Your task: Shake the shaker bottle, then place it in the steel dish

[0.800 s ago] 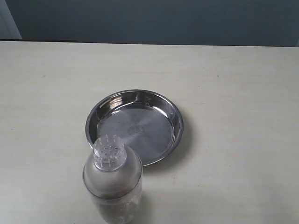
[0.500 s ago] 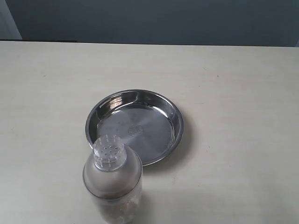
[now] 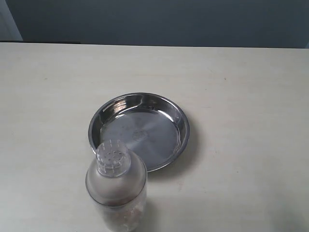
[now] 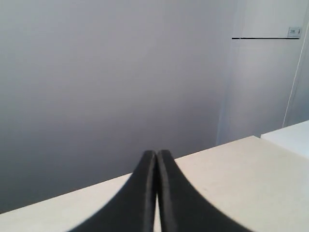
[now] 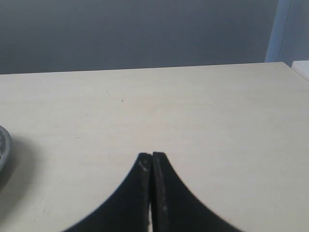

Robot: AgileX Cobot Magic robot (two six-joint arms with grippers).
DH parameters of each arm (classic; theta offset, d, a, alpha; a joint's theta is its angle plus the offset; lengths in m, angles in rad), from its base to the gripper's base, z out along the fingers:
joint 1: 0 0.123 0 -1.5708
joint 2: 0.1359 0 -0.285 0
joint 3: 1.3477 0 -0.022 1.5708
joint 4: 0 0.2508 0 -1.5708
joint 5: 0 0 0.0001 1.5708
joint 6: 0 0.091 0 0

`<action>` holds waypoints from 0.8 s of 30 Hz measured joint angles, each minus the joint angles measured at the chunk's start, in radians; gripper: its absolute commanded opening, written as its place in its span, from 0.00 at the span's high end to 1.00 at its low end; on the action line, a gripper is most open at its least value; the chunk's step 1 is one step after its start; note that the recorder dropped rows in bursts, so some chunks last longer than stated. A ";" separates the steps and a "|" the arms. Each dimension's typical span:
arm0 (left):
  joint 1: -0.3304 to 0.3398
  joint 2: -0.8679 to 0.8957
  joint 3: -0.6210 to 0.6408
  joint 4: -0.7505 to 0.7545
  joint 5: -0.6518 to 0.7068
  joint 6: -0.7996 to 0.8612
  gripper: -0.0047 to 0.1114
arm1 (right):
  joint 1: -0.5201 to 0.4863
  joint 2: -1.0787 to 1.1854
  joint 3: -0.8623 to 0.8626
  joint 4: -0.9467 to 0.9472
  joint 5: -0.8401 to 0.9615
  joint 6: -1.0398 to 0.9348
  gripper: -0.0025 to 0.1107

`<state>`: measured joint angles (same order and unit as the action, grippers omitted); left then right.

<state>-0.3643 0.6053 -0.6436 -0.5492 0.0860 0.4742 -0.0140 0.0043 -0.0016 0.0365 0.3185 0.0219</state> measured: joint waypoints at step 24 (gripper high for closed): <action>-0.345 -0.135 0.552 0.627 -0.686 -0.529 0.05 | 0.000 0.000 0.000 0.000 0.000 0.000 0.99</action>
<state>-0.7091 0.4699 -0.0917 0.0778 -0.5999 -0.0548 -0.0140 0.0043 -0.0016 0.0365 0.3185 0.0219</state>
